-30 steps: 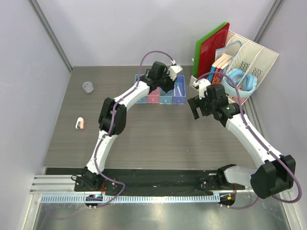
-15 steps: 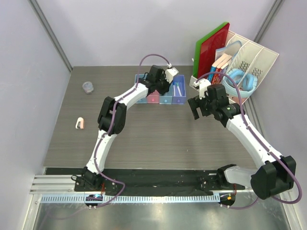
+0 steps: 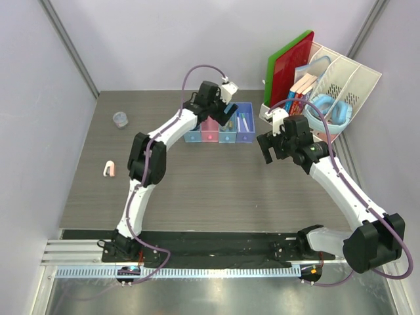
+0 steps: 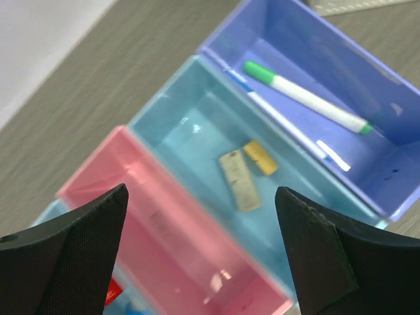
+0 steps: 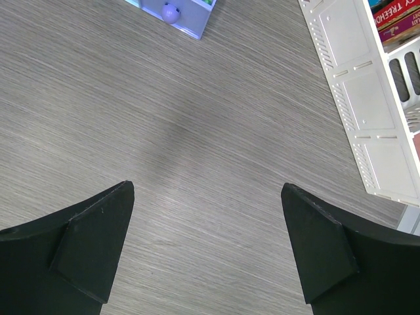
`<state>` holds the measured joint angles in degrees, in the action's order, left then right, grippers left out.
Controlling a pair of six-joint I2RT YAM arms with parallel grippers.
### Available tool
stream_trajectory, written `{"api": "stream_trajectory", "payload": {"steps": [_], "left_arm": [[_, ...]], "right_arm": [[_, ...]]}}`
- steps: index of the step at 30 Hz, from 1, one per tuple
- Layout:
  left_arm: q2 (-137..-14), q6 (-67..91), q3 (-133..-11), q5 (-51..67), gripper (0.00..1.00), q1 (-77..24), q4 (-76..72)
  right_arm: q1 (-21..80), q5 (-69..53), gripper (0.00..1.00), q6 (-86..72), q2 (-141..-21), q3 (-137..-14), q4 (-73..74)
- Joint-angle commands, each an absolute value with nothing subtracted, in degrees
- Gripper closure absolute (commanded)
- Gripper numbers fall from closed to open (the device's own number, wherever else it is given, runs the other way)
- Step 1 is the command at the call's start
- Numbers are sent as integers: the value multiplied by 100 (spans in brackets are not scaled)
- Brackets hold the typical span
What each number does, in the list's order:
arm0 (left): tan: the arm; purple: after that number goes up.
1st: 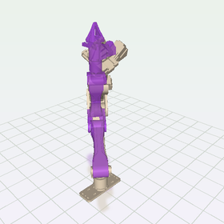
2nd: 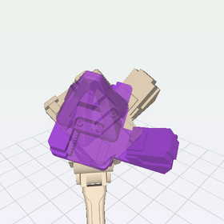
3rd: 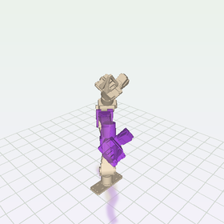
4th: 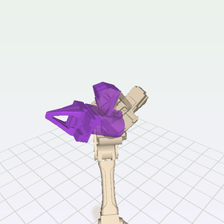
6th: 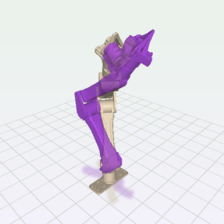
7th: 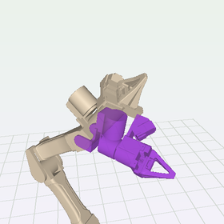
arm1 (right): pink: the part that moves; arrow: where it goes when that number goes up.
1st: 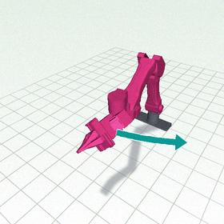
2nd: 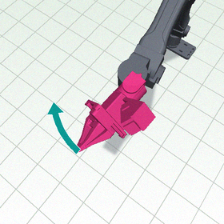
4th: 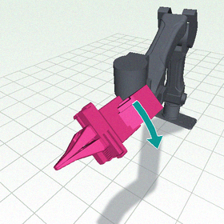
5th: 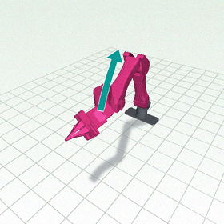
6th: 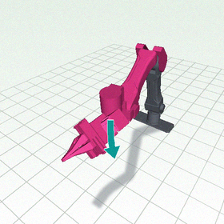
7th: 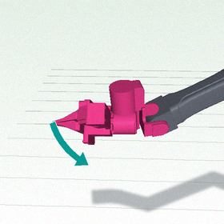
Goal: Sort the stationery into containers
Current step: Pick up the stationery from the corner of the board.
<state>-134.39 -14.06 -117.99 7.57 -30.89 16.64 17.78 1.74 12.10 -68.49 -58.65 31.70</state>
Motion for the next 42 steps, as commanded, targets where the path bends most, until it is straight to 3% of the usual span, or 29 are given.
{"api": "stream_trajectory", "payload": {"steps": [1,6,9,15,21,42], "left_arm": [[-12421,-1441,-12120,72,8,-2655,1986],[-11962,-1617,-11611,-518,8,-1935,2294],[-12014,-1819,-11575,-957,0,-1408,2539],[-12787,-1846,-12391,-1204,0,-388,3163],[-13754,-1548,-13991,-722,0,306,4438],[-13869,-1301,-12991,255,9,1019,4044]], "right_arm": [[1749,97,0,1257,-6776,-5941,3032],[1758,70,0,1292,-6829,-6020,3032],[1758,-184,0,1301,-6890,-6029,2997],[1758,-343,0,1345,-7022,-5898,2821],[1758,-360,0,1468,-7031,-5775,2751],[1749,-668,0,1494,-6469,-5388,2672]]}}
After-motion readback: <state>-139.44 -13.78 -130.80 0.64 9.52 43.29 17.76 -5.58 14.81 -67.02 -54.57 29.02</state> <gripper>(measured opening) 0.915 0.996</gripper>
